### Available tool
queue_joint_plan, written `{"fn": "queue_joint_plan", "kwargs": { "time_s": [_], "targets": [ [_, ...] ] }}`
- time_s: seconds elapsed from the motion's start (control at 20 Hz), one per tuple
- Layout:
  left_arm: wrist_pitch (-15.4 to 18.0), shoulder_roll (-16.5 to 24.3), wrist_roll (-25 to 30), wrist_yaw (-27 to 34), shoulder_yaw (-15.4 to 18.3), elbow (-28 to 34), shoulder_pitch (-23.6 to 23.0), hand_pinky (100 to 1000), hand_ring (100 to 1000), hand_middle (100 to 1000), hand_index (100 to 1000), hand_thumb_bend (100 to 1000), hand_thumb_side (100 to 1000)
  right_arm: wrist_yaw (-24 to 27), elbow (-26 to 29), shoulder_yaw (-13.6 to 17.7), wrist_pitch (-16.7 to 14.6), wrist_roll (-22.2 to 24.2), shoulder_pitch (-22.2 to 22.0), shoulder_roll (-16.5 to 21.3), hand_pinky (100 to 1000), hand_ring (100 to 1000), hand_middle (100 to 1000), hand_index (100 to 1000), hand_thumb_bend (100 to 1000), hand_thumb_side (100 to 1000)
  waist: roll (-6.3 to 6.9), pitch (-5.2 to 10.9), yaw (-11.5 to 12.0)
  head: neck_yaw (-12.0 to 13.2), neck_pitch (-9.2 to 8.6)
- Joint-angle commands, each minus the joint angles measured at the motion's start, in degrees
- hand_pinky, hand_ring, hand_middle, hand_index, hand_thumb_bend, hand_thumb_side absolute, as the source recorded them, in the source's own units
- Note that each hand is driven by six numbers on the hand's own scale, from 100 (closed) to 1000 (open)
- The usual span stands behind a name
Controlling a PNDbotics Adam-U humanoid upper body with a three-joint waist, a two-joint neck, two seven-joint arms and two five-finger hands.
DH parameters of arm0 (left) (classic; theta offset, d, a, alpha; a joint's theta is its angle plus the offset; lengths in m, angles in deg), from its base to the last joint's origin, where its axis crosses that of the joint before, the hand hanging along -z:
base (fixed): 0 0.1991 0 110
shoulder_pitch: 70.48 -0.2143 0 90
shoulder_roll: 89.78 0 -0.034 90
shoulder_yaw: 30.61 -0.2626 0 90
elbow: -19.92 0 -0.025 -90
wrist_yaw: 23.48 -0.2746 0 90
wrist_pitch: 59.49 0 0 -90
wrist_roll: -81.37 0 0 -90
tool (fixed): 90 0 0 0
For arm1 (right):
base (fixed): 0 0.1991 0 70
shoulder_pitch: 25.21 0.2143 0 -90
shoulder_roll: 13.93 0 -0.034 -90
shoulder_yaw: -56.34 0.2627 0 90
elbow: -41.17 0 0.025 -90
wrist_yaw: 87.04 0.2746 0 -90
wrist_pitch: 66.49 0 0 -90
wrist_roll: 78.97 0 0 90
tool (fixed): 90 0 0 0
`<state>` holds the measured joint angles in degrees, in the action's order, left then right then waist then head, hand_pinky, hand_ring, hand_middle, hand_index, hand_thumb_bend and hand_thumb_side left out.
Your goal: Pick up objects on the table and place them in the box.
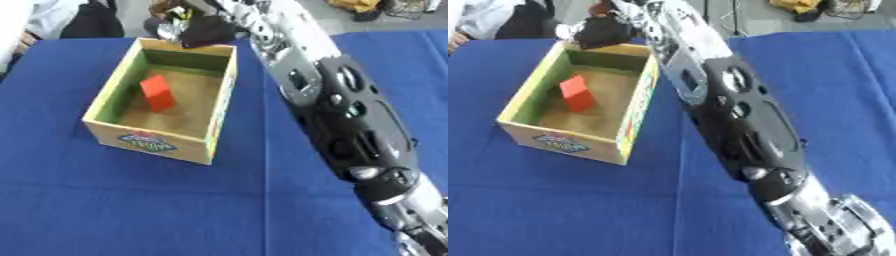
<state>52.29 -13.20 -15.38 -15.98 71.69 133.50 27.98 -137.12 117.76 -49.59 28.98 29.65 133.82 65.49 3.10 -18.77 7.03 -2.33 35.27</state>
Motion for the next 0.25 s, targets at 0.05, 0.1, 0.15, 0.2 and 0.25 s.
{"fn": "queue_joint_plan", "kwargs": {
  "time_s": [0.05,0.1,0.15,0.2,0.25],
  "targets": [
    [0.2,1.7,-0.4,0.0,0.6,1.0,-0.1,489,632,568,742,335,875,7.3,8.5,0.2,2.2,-3.1,-0.6,3.9,873,880,804,919,139,935,0.23,1.54,-0.2,0.8,0.76],
    [0.2,1.7,-0.5,-0.1,0.6,1.0,-0.2,489,633,568,742,336,876,9.2,10.6,0.2,3.1,-3.9,-1.4,4.9,873,878,803,916,100,933,0.29,1.65,-0.4,0.9,0.87],
    [0.2,1.8,-0.6,-0.1,0.7,1.0,-0.2,489,633,569,743,337,877,11.0,12.8,0.4,4.0,-4.9,-2.2,5.8,873,877,802,909,100,949,0.39,1.77,-0.6,1.1,1.02],
    [0.2,1.8,-0.7,-0.2,0.7,1.0,-0.3,489,633,569,743,337,877,12.6,14.9,0.6,4.8,-5.7,-3.0,6.6,873,877,802,909,100,949,0.47,1.87,-0.7,1.2,1.16],
    [0.2,1.8,-0.7,-0.2,0.7,1.0,-0.3,490,633,569,743,337,878,13.9,16.4,0.6,5.6,-6.3,-3.5,7.2,872,875,800,908,100,951,0.50,1.92,-0.8,1.3,1.24]
  ]
}}
